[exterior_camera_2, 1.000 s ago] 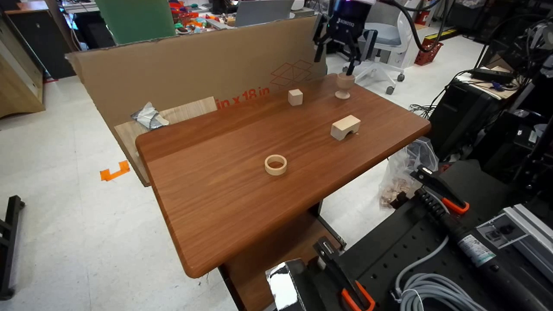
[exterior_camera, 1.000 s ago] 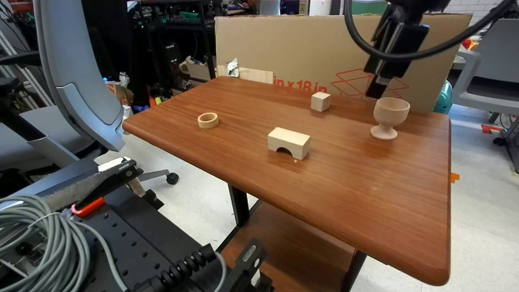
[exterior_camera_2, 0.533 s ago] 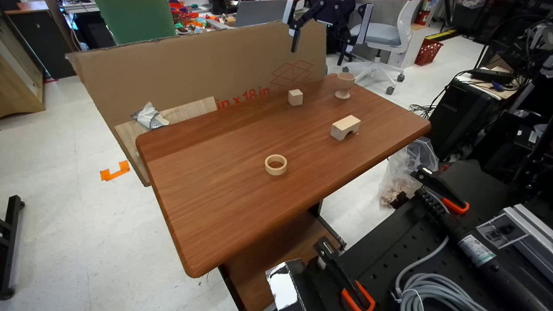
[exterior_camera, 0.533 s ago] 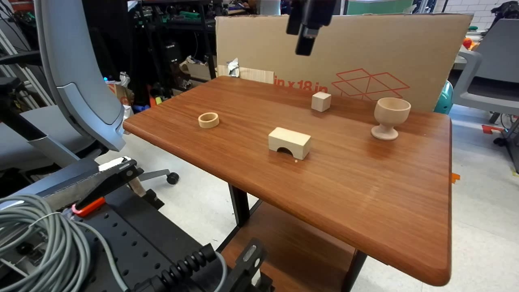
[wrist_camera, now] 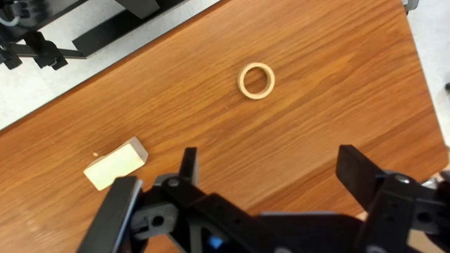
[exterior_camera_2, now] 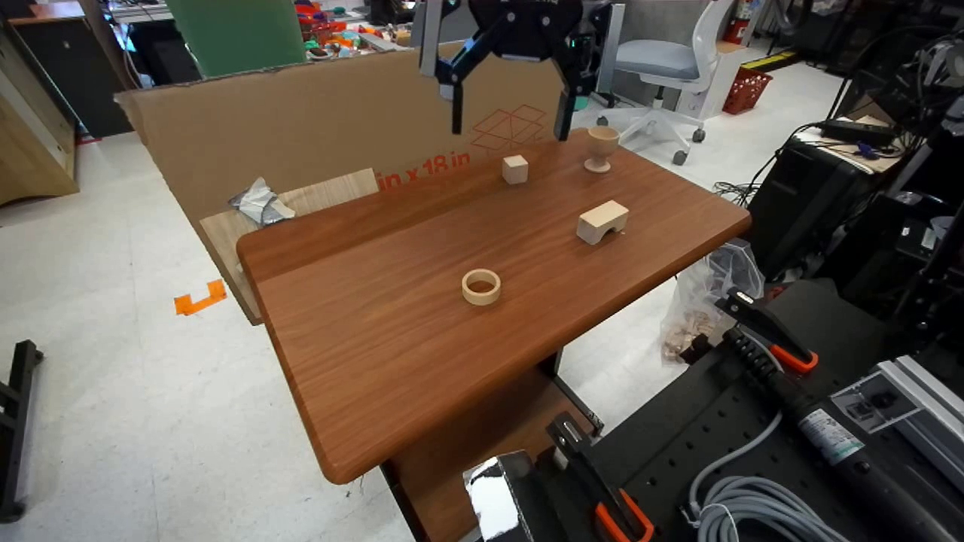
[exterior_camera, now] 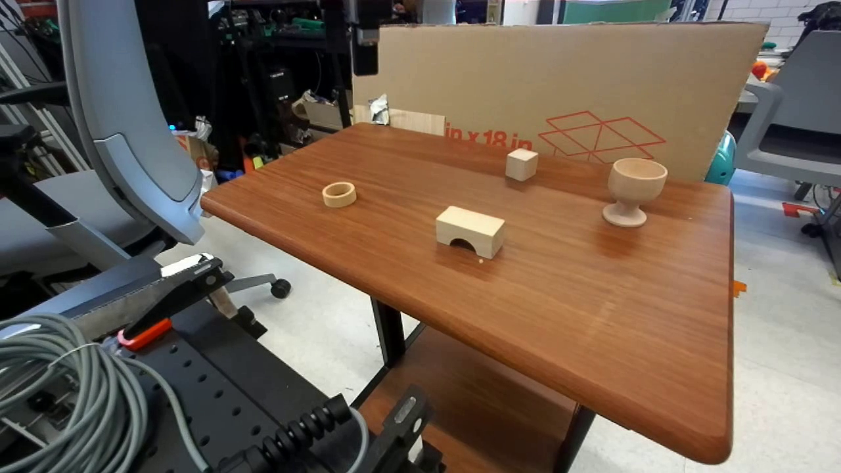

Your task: Move the cup to the right

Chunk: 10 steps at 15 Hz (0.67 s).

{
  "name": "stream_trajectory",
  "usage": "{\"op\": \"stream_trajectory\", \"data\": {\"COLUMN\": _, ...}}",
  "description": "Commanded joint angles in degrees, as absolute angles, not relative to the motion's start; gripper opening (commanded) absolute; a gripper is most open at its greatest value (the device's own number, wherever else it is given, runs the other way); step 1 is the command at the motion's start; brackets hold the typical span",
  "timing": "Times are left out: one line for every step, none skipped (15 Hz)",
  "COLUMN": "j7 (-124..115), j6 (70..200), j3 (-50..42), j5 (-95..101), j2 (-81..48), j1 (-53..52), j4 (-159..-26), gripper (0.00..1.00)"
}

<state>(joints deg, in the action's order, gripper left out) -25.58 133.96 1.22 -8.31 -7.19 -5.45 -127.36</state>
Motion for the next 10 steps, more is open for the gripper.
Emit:
{"op": "stream_trajectory", "data": {"j7": -19.7, "j6": 135.6, "j3": 3.0, "j5": -4.8, "j2": -3.0, "j1": -6.1, "j4": -131.1, "gripper": 1.00}}
{"op": "stream_trajectory", "data": {"j7": -18.9, "j6": 134.1, "j3": 3.0, "j5": -2.2, "j2": -3.1, "j1": -6.2, "j4": -130.9, "gripper": 1.00}}
{"op": "stream_trajectory", "data": {"j7": -20.5, "j6": 132.7, "j3": 2.8, "j5": 0.7, "j2": -3.5, "j1": -6.1, "j4": -130.5, "gripper": 1.00}}
{"op": "stream_trajectory", "data": {"j7": -21.9, "j6": 130.2, "j3": 2.1, "j5": 3.1, "j2": -4.8, "j1": -5.6, "j4": -129.4, "gripper": 1.00}}
{"op": "stream_trajectory", "data": {"j7": -21.3, "j6": 132.9, "j3": 3.1, "j5": -0.8, "j2": -4.7, "j1": -5.8, "j4": -129.6, "gripper": 1.00}}
{"op": "stream_trajectory", "data": {"j7": -21.4, "j6": 131.8, "j3": 2.8, "j5": 0.8, "j2": -4.9, "j1": -5.7, "j4": -129.6, "gripper": 1.00}}
{"op": "stream_trajectory", "data": {"j7": -21.4, "j6": 131.4, "j3": 2.6, "j5": 1.3, "j2": -5.0, "j1": -5.5, "j4": -129.6, "gripper": 1.00}}
{"op": "stream_trajectory", "data": {"j7": -21.4, "j6": 131.4, "j3": 2.4, "j5": 1.5, "j2": -5.1, "j1": -5.4, "j4": -129.6, "gripper": 1.00}}
{"op": "stream_trajectory", "data": {"j7": -21.4, "j6": 131.3, "j3": 2.4, "j5": 1.7, "j2": -5.1, "j1": -5.4, "j4": -129.6, "gripper": 1.00}}
{"op": "stream_trajectory", "data": {"j7": -21.4, "j6": 131.3, "j3": 2.4, "j5": 1.7, "j2": -5.1, "j1": -5.4, "j4": -129.6, "gripper": 1.00}}
